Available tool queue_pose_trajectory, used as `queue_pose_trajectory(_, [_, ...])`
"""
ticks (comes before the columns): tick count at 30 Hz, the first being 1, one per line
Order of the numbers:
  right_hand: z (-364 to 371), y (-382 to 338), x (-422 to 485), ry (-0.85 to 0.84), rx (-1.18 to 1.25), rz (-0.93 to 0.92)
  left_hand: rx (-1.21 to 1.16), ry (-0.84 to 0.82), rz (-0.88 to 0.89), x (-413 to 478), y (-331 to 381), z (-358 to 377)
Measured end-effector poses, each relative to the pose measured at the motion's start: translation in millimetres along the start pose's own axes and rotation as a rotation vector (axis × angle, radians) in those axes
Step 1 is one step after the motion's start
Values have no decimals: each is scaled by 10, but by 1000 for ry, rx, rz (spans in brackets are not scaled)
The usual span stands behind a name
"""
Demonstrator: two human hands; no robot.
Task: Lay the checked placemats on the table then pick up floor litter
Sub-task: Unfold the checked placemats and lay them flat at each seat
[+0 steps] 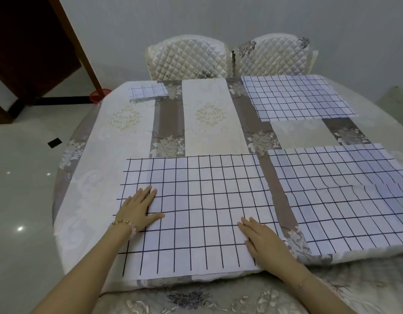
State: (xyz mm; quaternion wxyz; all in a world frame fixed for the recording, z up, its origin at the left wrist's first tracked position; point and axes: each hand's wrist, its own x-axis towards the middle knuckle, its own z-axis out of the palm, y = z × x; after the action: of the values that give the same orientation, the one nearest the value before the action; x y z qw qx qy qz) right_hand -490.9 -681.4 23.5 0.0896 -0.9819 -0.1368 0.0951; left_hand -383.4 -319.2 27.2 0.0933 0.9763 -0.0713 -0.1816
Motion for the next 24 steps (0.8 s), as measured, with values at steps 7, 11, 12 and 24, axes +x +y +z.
queue_pose_trajectory(7, [-106, -23, 66, 12, 93, 41, 9, -18, -24, -21, 89, -83])
queue_pose_trajectory(11, [-269, 25, 276, 113, 228, 145, -11, 101, 114, -190, 500, -57])
queue_pose_trajectory(12, [-295, 49, 341, 128, 227, 150, -12, 85, 197, -242, 638, -21])
queue_pose_trajectory(24, [-335, 356, 765, -13, 81, 183, 228, -79, 325, -601, 1141, 413])
